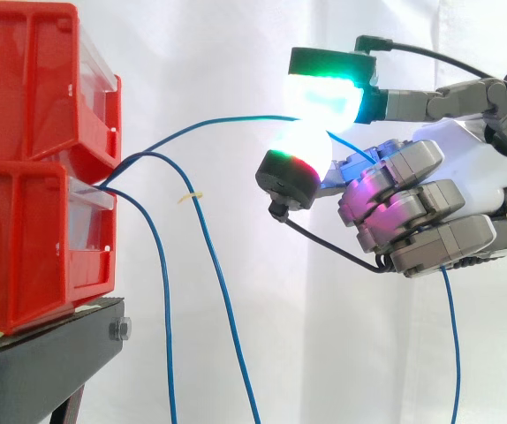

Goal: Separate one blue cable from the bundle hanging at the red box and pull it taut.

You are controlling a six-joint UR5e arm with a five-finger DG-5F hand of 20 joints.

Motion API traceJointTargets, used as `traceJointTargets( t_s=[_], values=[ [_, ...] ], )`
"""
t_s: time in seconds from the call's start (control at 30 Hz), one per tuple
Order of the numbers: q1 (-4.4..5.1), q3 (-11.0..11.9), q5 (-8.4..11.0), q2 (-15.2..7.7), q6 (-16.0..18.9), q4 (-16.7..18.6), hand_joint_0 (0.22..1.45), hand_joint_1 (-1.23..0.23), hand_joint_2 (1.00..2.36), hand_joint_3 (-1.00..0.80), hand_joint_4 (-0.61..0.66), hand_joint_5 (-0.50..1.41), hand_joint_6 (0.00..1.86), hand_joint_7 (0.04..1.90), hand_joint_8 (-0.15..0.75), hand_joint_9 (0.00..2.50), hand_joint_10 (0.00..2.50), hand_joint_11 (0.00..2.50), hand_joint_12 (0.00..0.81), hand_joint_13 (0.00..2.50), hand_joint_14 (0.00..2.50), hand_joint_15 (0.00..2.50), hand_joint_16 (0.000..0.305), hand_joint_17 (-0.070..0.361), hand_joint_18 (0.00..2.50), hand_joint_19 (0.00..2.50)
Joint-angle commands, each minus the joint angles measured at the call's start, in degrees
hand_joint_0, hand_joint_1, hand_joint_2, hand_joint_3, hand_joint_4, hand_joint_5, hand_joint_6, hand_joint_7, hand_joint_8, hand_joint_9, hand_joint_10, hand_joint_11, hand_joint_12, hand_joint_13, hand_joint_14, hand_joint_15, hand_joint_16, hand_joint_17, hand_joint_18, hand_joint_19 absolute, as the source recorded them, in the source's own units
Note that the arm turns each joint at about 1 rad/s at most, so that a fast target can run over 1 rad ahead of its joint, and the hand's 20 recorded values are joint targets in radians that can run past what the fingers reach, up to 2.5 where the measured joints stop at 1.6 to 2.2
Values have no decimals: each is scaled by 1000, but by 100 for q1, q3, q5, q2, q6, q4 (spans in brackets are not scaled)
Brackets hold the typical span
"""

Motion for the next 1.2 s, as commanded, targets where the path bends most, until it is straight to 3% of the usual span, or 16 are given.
traceJointTargets(
  t_s=[0.0, 1.17],
  values=[
    [-1, -1, 2, 0, 0, 0, 681, -664, 1018, -216, 65, -167, 995, 974, 290, 550, 2500, 970, 323, 696, 2500, 1398, 30, 66, 1302, 2083],
    [-1, -1, 2, 0, 0, 0, 679, -668, 1019, -208, 76, -168, 993, 973, 284, 556, 2500, 996, 315, 705, 2500, 1401, 30, 66, 1340, 2079]
  ],
)
